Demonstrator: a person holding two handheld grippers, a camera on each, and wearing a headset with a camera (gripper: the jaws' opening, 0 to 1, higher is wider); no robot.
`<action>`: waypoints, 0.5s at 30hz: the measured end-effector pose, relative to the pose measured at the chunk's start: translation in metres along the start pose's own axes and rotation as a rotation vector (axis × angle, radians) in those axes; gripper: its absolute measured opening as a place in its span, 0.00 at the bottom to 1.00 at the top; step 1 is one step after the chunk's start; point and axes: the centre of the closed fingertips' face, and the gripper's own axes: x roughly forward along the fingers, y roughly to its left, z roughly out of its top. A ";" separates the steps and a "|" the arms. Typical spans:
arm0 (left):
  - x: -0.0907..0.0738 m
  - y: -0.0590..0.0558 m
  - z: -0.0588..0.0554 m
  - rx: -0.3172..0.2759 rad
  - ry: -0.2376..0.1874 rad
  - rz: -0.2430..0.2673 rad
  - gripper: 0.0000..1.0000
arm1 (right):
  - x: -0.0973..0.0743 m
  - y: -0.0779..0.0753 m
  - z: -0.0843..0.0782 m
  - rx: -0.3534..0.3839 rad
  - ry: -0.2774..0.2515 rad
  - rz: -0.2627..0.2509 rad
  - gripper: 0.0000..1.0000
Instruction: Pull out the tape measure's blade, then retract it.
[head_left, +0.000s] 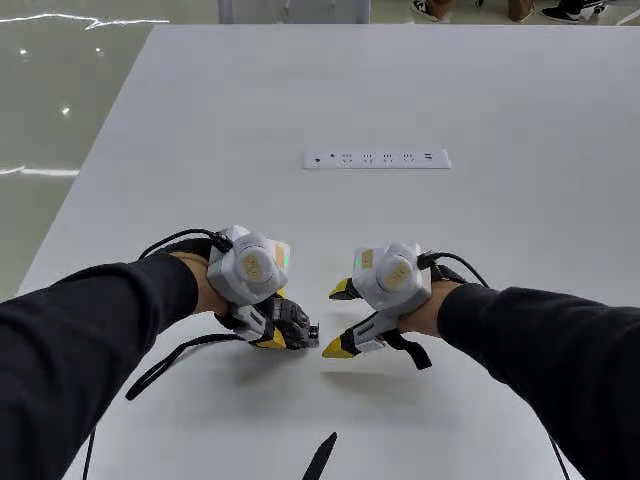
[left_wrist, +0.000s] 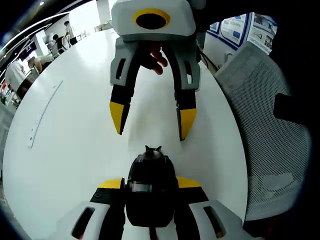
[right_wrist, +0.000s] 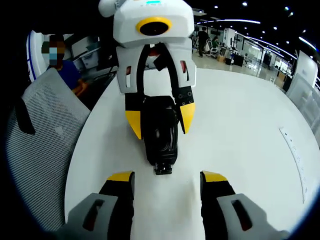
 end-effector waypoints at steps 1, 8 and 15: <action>0.000 0.000 0.000 -0.004 0.004 0.002 0.34 | 0.002 0.000 0.000 0.003 0.002 0.002 0.47; 0.001 0.001 -0.002 -0.018 0.010 0.002 0.34 | 0.019 0.009 -0.002 -0.018 0.036 0.039 0.32; 0.002 0.001 -0.002 -0.046 0.002 -0.009 0.34 | 0.024 0.003 -0.008 -0.063 0.063 0.015 0.16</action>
